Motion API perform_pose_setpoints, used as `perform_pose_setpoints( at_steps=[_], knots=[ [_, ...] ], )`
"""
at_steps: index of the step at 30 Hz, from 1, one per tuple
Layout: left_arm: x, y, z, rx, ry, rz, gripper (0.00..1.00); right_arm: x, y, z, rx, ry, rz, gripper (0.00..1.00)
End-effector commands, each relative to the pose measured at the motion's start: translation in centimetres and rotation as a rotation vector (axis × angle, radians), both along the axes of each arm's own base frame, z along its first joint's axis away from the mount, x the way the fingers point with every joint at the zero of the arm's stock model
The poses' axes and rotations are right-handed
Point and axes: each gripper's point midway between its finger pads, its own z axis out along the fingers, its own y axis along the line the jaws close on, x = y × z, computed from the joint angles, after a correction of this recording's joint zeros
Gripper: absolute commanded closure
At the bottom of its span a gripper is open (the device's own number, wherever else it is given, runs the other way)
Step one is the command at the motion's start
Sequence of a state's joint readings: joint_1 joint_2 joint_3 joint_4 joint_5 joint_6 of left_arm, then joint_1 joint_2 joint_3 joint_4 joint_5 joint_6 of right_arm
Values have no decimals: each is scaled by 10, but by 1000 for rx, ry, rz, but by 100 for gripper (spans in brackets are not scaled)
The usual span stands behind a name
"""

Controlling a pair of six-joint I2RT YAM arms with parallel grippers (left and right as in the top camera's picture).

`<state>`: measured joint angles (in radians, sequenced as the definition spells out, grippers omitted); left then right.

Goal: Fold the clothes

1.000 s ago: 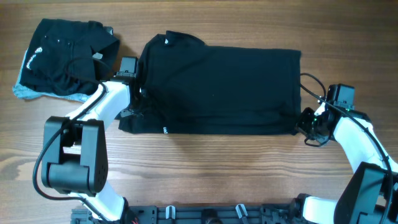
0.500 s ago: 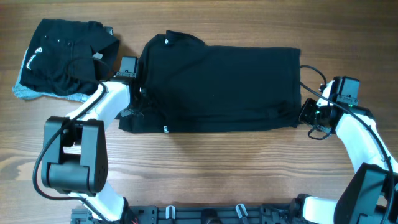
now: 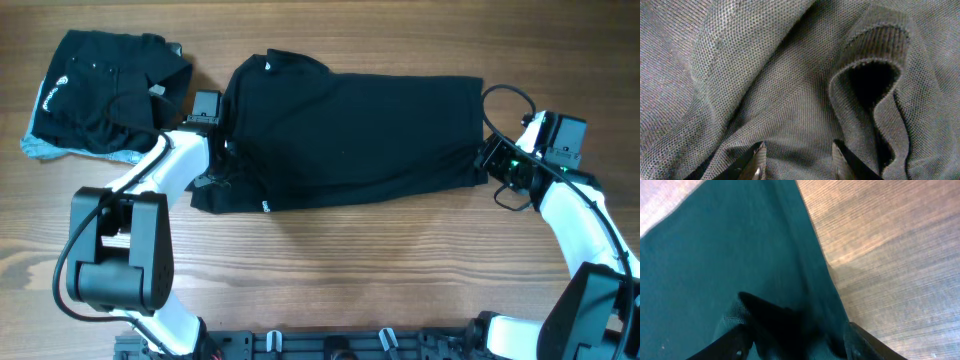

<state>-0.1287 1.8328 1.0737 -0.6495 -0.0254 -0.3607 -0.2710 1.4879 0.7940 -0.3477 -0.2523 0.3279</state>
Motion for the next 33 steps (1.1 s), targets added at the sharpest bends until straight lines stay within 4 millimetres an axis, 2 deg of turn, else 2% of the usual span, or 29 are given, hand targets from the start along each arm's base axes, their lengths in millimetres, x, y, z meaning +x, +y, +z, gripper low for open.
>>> perform_pose_setpoints(
  at_steps=[1, 3, 6, 8, 11, 14, 15, 18, 19, 22, 24, 26, 29, 33],
  knots=[
    [5, 6, 2, 18, -16, -1, 57, -9, -12, -1, -79, 54, -18, 46],
    [5, 6, 3, 18, -17, -1, 57, -15, 3, -3, -49, 62, 101, 49],
    [5, 6, 3, 17, -16, -1, 57, -16, 3, -4, -30, 73, 67, 46],
    [5, 6, 3, 17, -16, -1, 57, -1, 4, 5, -13, 3, 65, 43],
    [5, 6, 3, 18, -17, -1, 57, 33, 15, 33, 47, -183, 96, 42],
    [5, 6, 3, 17, -16, -1, 57, 56, 15, 58, 120, -309, 34, 30],
    [5, 6, 3, 17, -16, 0, 57, 61, 14, 63, 118, -337, 29, 22],
    [5, 6, 2, 17, -16, -1, 57, 61, 14, 63, 106, -344, 42, 6],
    [5, 6, 2, 17, -16, -1, 57, 60, 15, 62, 88, -341, 70, 4],
    [5, 6, 3, 17, -16, -1, 57, 42, 19, 43, 99, -238, 81, 25],
    [5, 6, 3, 17, -16, -1, 57, 19, 18, 21, 100, -100, 49, 40],
    [5, 6, 3, 17, -17, -1, 57, 0, 25, 8, 93, -14, 94, 52],
    [6, 5, 3, 17, -20, -1, 56, -17, 33, -3, 45, 69, 147, 54],
    [6, 5, 3, 16, -23, -1, 56, -19, 35, -10, -52, 113, 146, 56]
  ],
)
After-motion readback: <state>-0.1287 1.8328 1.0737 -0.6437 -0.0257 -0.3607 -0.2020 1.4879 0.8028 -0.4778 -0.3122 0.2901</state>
